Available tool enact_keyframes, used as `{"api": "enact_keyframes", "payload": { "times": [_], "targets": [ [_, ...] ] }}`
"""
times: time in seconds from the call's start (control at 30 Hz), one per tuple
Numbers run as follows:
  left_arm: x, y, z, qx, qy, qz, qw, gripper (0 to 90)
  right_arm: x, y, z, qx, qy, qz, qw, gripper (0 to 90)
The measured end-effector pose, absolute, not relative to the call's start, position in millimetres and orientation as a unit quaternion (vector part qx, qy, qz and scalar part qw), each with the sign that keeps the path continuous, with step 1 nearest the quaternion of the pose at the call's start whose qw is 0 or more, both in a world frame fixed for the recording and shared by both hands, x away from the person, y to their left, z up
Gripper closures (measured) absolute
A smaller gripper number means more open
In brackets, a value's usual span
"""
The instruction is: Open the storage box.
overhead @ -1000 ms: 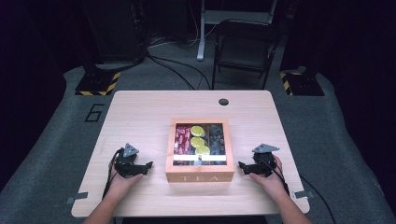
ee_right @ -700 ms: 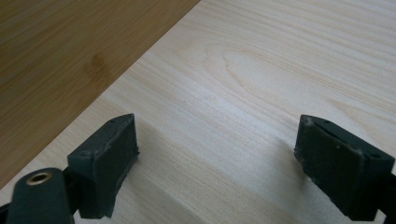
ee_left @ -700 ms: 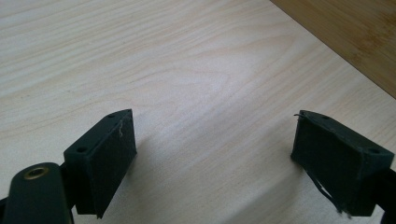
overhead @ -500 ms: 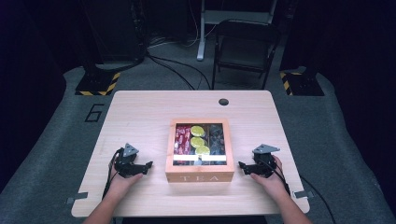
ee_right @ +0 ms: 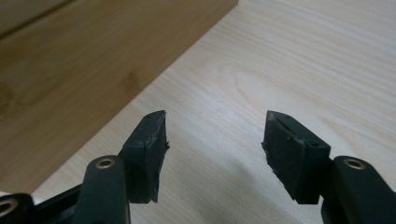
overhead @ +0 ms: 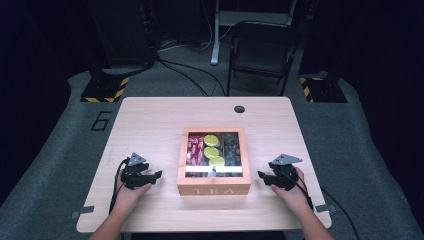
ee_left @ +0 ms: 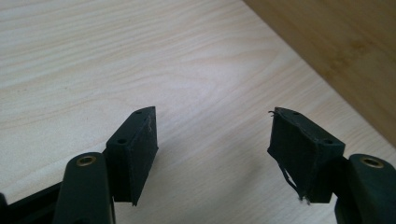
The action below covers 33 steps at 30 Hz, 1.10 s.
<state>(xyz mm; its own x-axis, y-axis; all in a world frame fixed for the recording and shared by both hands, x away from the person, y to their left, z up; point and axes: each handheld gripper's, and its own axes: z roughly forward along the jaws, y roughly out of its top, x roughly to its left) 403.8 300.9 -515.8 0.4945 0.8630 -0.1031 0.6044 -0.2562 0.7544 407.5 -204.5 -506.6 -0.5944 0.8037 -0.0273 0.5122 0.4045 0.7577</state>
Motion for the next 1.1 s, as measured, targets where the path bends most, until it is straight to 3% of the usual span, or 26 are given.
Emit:
{"api": "enact_keyframes", "payload": {
  "times": [0.3,0.67,1.1],
  "targets": [
    [398,293,-501,0.784,0.45,0.165,0.396,40.7,400,-193,-491,0.386,0.813,0.389,0.2,37.1],
    [389,282,-478,0.784,0.43,0.16,0.418,40.4,395,-185,-473,0.375,0.814,0.403,0.183,44.5],
    [366,271,-442,0.78,0.403,0.16,0.45,36.5,364,-169,-426,0.339,0.818,0.431,0.173,47.6]
  ]
}}
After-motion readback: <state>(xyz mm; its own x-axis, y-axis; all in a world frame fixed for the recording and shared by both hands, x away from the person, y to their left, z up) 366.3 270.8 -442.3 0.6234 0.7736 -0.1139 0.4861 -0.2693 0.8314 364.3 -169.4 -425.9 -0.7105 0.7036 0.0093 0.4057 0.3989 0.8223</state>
